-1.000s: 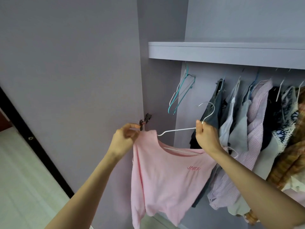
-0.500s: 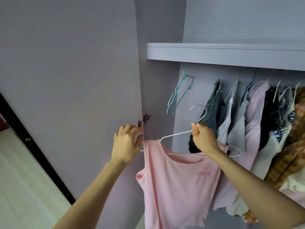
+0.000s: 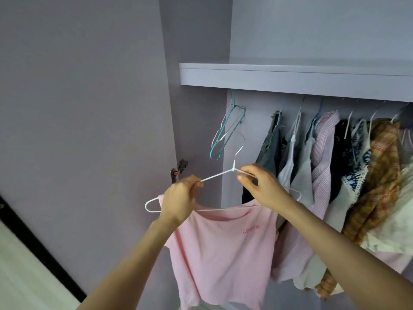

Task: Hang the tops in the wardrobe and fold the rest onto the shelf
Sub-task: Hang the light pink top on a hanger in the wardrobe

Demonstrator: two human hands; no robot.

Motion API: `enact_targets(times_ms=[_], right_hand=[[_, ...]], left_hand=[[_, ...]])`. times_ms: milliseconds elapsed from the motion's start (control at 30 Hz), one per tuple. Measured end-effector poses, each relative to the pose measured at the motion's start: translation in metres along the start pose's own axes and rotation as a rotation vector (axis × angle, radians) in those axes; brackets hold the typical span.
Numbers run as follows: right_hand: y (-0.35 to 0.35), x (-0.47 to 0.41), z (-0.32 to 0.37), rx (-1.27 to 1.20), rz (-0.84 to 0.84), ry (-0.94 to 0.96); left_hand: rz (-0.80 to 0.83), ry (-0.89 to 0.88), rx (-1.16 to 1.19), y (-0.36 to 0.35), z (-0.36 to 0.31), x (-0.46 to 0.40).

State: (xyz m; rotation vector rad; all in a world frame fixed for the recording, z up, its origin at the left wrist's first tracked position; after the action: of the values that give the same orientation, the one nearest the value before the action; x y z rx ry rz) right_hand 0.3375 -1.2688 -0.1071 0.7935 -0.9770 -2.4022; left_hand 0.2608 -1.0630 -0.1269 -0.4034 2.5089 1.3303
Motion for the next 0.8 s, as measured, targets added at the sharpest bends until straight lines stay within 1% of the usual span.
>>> enact_targets(times_ms=[100,200,267,367,467,633,700,800], right_hand=[[0.013,0.016,-0.032,0.238,0.075,-0.109],[0.025,0.029,-0.060,0.360,0.153,-0.277],[0.030,0.037,-0.069,0.399,0.206,-0.339],[0.035,0.049,-0.070,0.357,0.278,-0.338],[0.046,0.064,-0.065,0.347,0.229,-0.343],[0.058,0.079,-0.046,0.246,0.071,-0.332],[0.059,0.079,-0.040,0.234,0.040,-0.379],[0.054,0.080,-0.040,0.243,-0.028,-0.505]], left_hand=[[-0.038,0.014,0.061,0.008,0.006,-0.008],[-0.034,0.007,0.117,0.008,0.009,-0.016],[-0.025,0.010,0.149,0.001,0.013,-0.023],[0.009,0.035,0.144,-0.012,0.018,-0.034],[0.071,0.028,0.044,-0.028,0.019,-0.048],[0.180,0.069,-0.137,-0.045,0.016,-0.070],[0.239,0.098,-0.192,-0.050,0.011,-0.076],[0.347,0.139,-0.158,-0.055,0.005,-0.083]])
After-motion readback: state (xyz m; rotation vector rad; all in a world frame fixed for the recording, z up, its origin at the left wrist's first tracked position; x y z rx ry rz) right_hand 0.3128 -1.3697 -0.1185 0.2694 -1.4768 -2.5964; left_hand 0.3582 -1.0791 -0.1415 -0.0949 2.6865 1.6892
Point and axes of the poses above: each hand's wrist, its own x-axis away from the middle knuckle, its own y-axis out of the back of the hand, z = x × y, the point moved 2 cm from there along -x, towards the middle knuckle, and after that the axes turned 9 degrees about z, right-handed, at the moved point
